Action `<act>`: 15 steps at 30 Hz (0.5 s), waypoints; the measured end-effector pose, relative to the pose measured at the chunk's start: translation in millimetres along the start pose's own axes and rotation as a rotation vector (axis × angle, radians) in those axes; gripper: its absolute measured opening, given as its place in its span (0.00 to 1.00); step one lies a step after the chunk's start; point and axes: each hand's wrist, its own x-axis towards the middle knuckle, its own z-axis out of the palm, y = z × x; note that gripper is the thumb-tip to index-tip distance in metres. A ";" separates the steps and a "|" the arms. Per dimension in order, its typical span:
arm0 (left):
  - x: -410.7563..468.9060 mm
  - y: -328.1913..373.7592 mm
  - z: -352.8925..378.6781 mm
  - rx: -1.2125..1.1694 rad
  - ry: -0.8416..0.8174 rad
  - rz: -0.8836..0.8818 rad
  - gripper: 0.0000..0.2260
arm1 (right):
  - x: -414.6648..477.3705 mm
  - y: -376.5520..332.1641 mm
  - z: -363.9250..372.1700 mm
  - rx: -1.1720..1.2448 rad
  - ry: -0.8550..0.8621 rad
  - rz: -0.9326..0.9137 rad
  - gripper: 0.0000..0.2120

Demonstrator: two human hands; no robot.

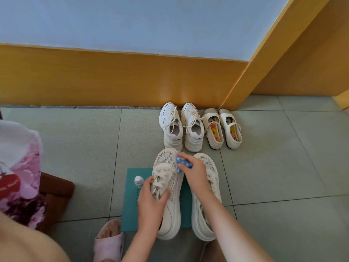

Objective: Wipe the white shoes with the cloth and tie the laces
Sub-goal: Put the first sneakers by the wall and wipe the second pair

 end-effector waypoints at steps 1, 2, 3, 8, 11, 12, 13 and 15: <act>-0.2 0.3 -0.3 0.001 0.000 0.001 0.26 | -3.3 1.6 -0.2 0.006 0.002 0.001 0.17; -0.1 0.1 -0.3 0.002 0.001 0.001 0.26 | -6.6 3.2 -0.7 0.007 -0.002 0.002 0.18; -0.1 -0.1 -0.4 0.003 0.002 0.001 0.26 | -9.6 4.8 -1.6 0.006 -0.010 0.002 0.18; -1.1 0.9 0.4 0.005 0.000 0.009 0.27 | -28.9 11.8 -7.1 0.011 -0.051 0.033 0.17; -2.3 2.1 1.5 0.002 -0.001 0.017 0.27 | -39.0 14.3 -8.8 0.024 -0.067 0.050 0.17; -2.6 2.3 1.8 0.000 -0.002 0.018 0.27 | -41.2 14.3 -10.4 0.027 -0.069 0.052 0.18; -2.6 2.4 1.8 -0.002 -0.003 0.019 0.27 | -42.7 13.9 -12.8 0.030 -0.079 0.055 0.18; -2.4 1.6 1.4 -0.009 -0.001 0.020 0.27 | -43.3 12.5 -18.6 0.052 -0.122 0.074 0.17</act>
